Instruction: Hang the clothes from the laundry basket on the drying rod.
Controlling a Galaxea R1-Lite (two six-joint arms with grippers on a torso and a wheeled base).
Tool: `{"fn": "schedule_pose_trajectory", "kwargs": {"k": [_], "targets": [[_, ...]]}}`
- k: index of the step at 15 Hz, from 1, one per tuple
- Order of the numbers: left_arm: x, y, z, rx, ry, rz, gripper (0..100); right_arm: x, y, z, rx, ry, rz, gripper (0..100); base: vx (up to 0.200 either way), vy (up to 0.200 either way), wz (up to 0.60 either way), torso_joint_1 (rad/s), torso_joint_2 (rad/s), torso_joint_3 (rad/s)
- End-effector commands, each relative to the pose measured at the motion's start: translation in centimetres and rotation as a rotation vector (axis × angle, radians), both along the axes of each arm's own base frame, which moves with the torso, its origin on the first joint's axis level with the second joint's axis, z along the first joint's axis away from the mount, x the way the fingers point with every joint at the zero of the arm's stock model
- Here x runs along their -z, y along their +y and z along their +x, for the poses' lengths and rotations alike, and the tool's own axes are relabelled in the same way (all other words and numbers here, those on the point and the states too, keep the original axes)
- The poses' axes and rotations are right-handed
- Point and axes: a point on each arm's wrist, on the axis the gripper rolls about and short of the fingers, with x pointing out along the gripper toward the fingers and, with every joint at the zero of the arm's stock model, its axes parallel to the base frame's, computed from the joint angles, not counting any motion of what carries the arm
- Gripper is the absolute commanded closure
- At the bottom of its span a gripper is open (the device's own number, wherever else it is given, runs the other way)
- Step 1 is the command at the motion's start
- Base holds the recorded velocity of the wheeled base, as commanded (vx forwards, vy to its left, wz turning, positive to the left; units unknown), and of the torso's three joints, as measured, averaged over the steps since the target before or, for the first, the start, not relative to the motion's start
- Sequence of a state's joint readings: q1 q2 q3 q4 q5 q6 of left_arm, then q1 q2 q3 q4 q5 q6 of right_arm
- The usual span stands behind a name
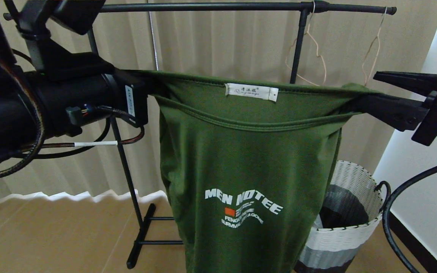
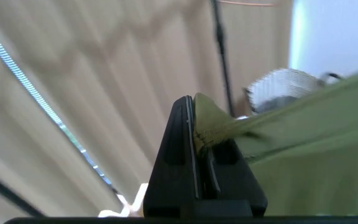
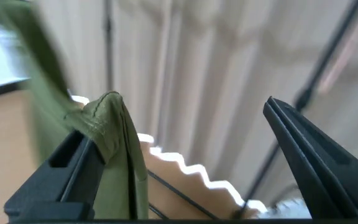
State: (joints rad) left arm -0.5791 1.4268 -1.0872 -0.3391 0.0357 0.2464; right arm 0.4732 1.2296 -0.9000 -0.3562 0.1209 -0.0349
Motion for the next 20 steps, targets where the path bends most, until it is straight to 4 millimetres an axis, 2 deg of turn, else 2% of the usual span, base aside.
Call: {"fn": "schedule_pose_trajectory", "kwargs": {"k": [1, 6, 20], "targets": [[0.7, -0.4, 1.2, -0.036, 0.007, 0.005, 100, -0.5, -0.2, -1.2, -0.049, -0.021, 0.024, 0, 0.0, 0.0, 0.0, 0.0, 0.0, 0.0], [0.9, -0.2, 1.7, -0.092, 0.008, 0.006, 100, 0.1, -0.6, -2.4, -0.142, -0.001, 0.042, 0, 0.0, 0.0, 0.0, 0.0, 0.0, 0.0], [1.4, 1.0, 2.2, -0.163, 0.03, 0.027, 100, 0.6, -1.0, -2.7, -0.12, 0.006, 0.021, 0, 0.0, 0.0, 0.0, 0.0, 0.0, 0.0]]}}
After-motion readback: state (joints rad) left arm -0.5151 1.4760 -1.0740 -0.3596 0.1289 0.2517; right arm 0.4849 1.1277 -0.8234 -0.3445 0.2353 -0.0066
